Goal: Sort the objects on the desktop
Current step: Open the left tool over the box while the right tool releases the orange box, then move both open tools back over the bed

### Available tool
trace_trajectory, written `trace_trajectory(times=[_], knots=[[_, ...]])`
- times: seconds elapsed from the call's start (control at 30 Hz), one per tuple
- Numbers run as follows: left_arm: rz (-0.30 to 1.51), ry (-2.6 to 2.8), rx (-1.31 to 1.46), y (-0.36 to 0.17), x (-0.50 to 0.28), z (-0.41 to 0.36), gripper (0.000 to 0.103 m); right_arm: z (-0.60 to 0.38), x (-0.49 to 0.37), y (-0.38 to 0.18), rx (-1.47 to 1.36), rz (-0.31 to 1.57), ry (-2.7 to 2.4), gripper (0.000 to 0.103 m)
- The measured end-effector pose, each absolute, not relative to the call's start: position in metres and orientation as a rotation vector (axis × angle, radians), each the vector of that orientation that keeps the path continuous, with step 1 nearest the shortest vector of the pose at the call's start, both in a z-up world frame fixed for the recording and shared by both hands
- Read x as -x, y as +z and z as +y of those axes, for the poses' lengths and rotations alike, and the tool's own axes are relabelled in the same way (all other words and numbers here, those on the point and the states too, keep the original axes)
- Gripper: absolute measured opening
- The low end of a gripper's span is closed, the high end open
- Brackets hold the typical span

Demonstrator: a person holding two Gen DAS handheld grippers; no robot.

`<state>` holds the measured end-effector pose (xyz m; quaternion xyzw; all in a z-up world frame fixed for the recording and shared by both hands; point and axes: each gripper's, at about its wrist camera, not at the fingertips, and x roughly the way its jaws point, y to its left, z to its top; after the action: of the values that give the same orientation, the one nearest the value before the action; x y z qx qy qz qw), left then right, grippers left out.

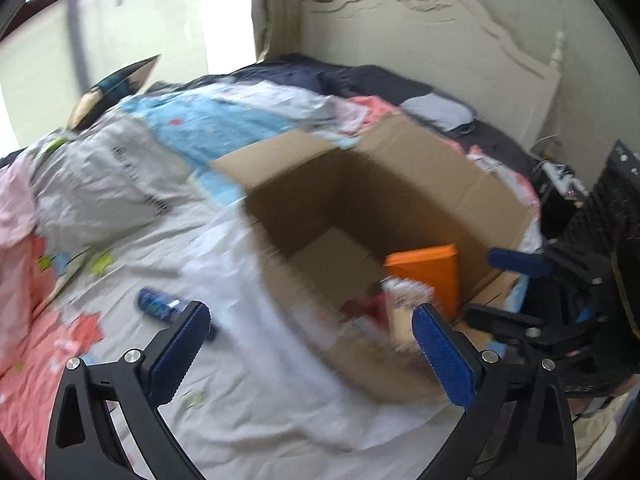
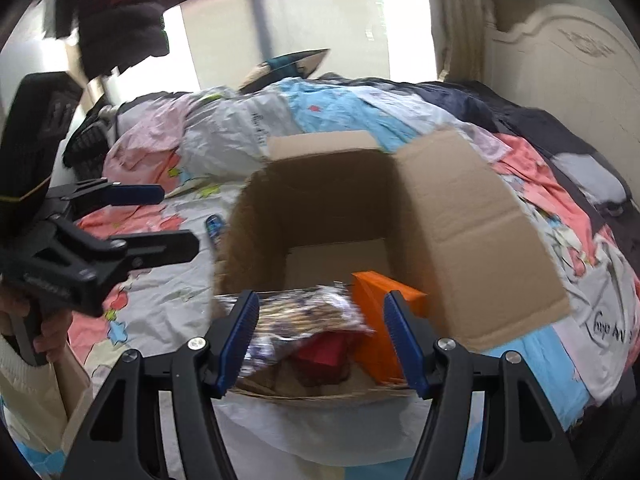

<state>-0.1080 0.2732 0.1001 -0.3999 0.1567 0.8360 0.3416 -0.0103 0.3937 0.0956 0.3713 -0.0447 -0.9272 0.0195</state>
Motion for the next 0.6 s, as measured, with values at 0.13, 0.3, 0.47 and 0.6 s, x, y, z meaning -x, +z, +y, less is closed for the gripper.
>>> trace_trajectory(times=[0.13,0.3,0.47,0.6], knots=[[0.424,2.263,1.076,0.096,0.116,0.233,0.103,0.361,0.02,0.097,-1.132,-0.056,-2.831,0.061],[0.415,2.33,1.136,0.087,0.126,0.181,0.103,0.321,0.039,0.092,-1.132,0.006,-2.767,0.061],[0.398,2.402,1.213,0.074,0.141,0.126,0.103,0.281,0.065,0.081,-1.146,0.05,-2.706,0.061],[0.374,2.467,1.267,0.066,0.156,0.082,0.103,0.25,0.091,0.07,-1.181,0.107,-2.653,0.061]])
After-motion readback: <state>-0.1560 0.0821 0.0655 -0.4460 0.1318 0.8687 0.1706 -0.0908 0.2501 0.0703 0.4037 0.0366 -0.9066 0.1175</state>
